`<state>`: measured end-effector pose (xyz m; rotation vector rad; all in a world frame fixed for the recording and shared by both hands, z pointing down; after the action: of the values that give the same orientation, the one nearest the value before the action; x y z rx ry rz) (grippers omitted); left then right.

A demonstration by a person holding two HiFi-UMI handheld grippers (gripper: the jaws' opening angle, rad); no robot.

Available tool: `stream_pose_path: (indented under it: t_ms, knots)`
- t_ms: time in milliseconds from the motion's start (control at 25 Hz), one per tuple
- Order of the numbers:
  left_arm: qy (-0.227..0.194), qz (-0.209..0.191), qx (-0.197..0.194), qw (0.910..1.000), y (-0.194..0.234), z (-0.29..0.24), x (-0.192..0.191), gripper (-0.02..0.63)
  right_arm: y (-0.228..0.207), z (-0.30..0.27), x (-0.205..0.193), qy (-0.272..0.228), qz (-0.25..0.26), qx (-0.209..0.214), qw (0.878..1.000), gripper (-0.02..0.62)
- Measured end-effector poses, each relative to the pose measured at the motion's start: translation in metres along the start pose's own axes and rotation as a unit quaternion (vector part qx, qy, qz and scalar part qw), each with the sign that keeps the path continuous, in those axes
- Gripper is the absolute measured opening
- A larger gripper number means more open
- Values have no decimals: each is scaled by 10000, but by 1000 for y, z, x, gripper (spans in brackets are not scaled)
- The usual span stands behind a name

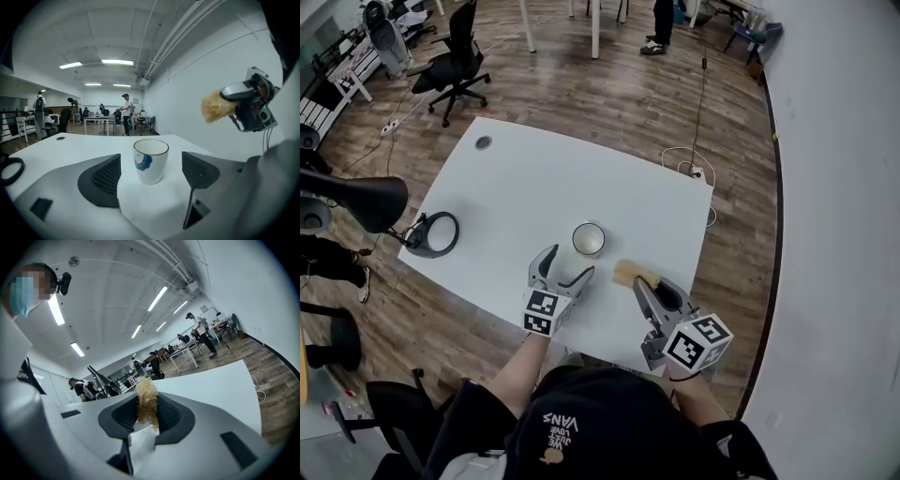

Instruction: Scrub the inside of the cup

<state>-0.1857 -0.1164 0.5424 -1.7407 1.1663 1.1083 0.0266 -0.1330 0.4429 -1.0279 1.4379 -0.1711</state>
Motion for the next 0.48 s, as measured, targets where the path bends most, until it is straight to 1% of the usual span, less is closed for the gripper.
stream_pose_path:
  t_ms: [240,280,360,400,480]
  knots:
    - [-367,-45,230,9991,-21,41,37,407,3,12,5,19,55,331,9994,92]
    - [-423,-66,274,9987,-26,48,43,381,3,15,5,28,71,391,9992,92]
    - [-530,-147,395,9977,-37,62,53,278,3,22,5,58,104,508,9986,92]
    - [-572,-192,463,9971,-42,69,57,238,3,26,5,73,117,560,9983,92]
    - [-636,-249,581,9960,-54,82,64,175,3,34,5,98,140,654,9977,92]
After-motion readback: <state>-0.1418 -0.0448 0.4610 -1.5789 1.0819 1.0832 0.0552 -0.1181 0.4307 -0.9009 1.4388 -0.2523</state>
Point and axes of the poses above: the fingertips, and each gripper's own axes: z backward along the fingers, y to its left, x out of its top, the point moved 6 cm from there along z, backward along the fingers, and after that the axes turned 10 degrees about -z, right-handed, at the moved point
